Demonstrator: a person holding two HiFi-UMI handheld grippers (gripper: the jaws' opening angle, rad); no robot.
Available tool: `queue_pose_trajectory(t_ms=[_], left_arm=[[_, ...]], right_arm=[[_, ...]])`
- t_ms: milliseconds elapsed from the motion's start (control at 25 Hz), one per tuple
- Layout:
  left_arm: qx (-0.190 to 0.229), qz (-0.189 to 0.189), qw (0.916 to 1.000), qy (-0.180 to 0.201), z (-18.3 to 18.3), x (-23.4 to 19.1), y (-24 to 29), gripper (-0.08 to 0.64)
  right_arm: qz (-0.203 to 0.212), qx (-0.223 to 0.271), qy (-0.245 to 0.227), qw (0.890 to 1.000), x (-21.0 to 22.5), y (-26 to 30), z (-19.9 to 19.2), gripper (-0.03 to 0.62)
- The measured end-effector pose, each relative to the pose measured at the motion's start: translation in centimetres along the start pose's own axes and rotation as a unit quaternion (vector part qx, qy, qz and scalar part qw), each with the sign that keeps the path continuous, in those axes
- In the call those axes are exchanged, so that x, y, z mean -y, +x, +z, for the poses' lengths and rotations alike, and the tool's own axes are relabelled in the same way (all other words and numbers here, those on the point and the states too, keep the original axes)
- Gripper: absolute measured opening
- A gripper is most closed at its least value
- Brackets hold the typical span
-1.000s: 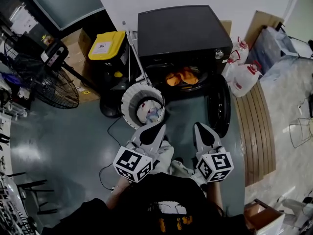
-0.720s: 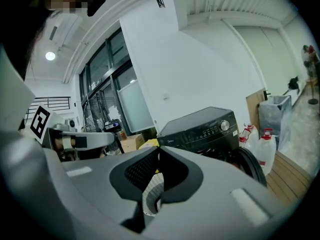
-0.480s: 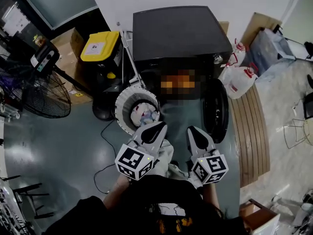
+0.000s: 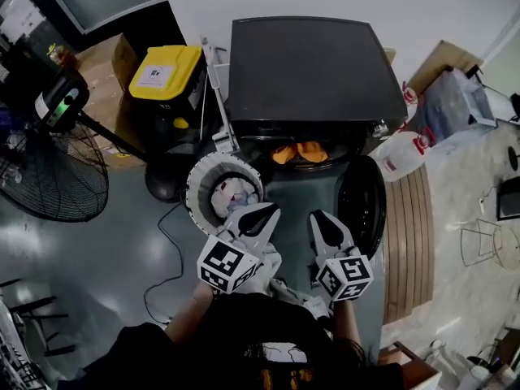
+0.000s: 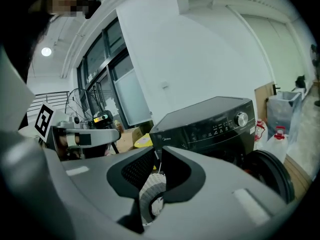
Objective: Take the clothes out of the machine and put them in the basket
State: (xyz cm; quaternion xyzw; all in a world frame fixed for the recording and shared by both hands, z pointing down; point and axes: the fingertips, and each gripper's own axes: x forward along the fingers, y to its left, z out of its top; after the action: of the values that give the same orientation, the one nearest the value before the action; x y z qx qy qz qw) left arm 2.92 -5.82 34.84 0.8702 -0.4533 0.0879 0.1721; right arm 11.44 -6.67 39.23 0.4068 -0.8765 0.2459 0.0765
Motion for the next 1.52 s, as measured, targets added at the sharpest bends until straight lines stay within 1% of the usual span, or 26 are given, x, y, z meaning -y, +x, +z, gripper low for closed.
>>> queue_pose_trajectory(t_ms=[80,320,480,640,800,920,1040,1120,1200,1280,1400,1520], left_arm=[[-0.004,-0.004,1.0000,-0.001,-0.2,-1.5,1.1,0.005],[0.000,-0.039,0.9992,-0.008,-0.7,-3.6,3.6,0.005],[-0.009,-0.042,0.9991,-0.003,-1.4,-5.0,5.1,0.005],[-0.018,-0.042,0.9989,-0.007,-2.5,-5.9,6.4,0.005],[-0.033,-0.028,0.9990,-0.008,-4.3,-6.5,7.9,0.005],[-0.031,-0.018,0.9993,-0.008,-5.1,-6.3,9.4,0.005],[-0.032,0.002,0.9994,-0.011,-6.1,-5.8,10.1,0.005],[-0.031,0.021,0.9993,-0.008,-7.2,-5.8,10.3,0.005],[-0.025,0.035,0.9991,-0.004,-8.4,-6.2,10.6,0.005],[-0.020,0.042,0.9989,-0.001,-9.8,-6.9,11.2,0.005],[-0.015,0.049,0.9986,0.009,-12.1,-7.8,12.5,0.005],[-0.015,0.051,0.9984,0.015,-14.4,-8.8,13.9,0.005]], right_arm=[[-0.004,-0.009,-0.004,1.000,0.7,1.8,-0.1,0.075],[-0.022,-0.035,-0.012,0.999,3.3,6.0,-0.8,0.087],[-0.026,-0.046,-0.017,0.998,5.0,8.7,-1.5,0.101],[-0.021,-0.069,-0.025,0.997,6.9,11.4,-2.8,0.139],[-0.001,-0.093,-0.042,0.995,8.7,14.0,-4.6,0.198],[0.012,-0.108,-0.050,0.993,10.8,15.8,-6.3,0.213],[0.029,-0.125,-0.045,0.991,12.6,17.3,-8.4,0.216],[0.038,-0.134,-0.036,0.990,13.5,18.1,-10.1,0.242],[0.042,-0.140,-0.029,0.989,14.4,19.3,-11.8,0.273],[0.041,-0.139,-0.027,0.989,15.4,20.9,-13.2,0.279],[0.039,-0.140,-0.038,0.989,17.3,23.5,-15.4,0.294],[0.037,-0.143,-0.044,0.988,18.6,26.2,-17.3,0.373]])
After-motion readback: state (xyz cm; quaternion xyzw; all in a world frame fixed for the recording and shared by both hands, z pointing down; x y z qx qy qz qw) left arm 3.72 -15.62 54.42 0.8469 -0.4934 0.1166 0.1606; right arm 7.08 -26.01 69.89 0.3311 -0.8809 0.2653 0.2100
